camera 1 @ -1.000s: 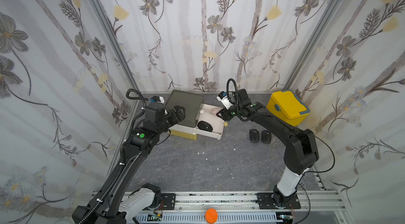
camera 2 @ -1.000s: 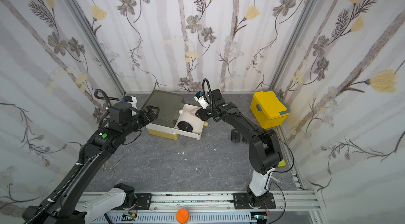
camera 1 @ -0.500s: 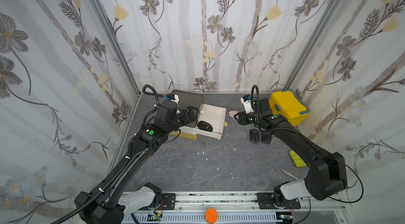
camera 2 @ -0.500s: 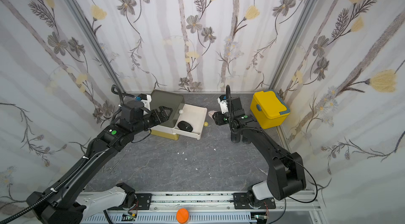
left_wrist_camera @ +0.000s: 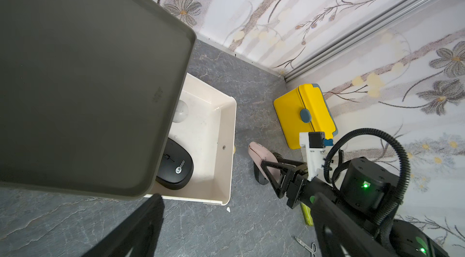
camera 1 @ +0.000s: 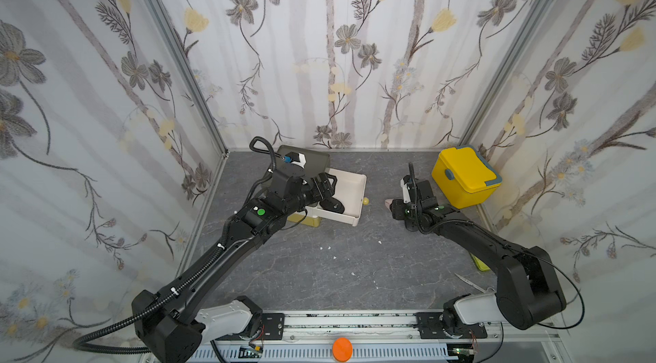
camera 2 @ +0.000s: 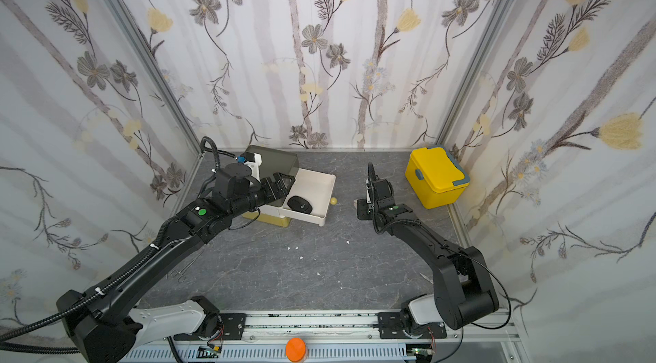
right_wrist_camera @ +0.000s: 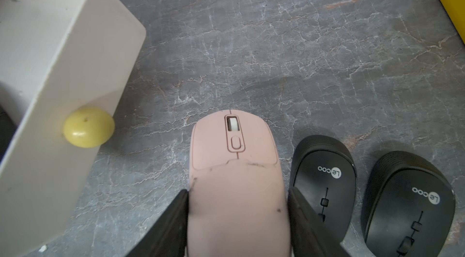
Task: Take the mice out of the drawer
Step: Place the mouse at the center of the board.
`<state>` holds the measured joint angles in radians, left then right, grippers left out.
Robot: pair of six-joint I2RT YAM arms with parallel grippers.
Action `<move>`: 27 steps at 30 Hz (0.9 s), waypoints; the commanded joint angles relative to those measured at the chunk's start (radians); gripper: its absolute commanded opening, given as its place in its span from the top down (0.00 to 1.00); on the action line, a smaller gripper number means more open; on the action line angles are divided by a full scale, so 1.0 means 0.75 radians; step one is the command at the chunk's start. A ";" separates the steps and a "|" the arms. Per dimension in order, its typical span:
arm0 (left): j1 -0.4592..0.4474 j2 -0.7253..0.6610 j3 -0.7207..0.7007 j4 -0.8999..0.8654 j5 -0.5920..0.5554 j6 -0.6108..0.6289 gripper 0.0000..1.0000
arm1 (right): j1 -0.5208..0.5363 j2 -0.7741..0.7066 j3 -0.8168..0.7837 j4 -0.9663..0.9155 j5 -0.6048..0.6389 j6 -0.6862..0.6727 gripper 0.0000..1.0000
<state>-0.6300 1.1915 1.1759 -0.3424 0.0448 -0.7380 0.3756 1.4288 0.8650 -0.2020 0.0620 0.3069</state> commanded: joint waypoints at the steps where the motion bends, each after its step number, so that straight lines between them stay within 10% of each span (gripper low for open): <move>1: -0.005 0.009 -0.008 0.066 -0.027 -0.016 0.07 | 0.018 0.051 -0.017 0.137 0.089 0.059 0.44; 27: -0.003 0.068 0.030 0.019 -0.013 0.055 0.00 | 0.058 0.267 -0.110 0.236 0.173 0.159 0.43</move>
<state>-0.6331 1.2407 1.1919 -0.3344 0.0387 -0.7094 0.4164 1.6218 0.7841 -0.0422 0.1715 0.4107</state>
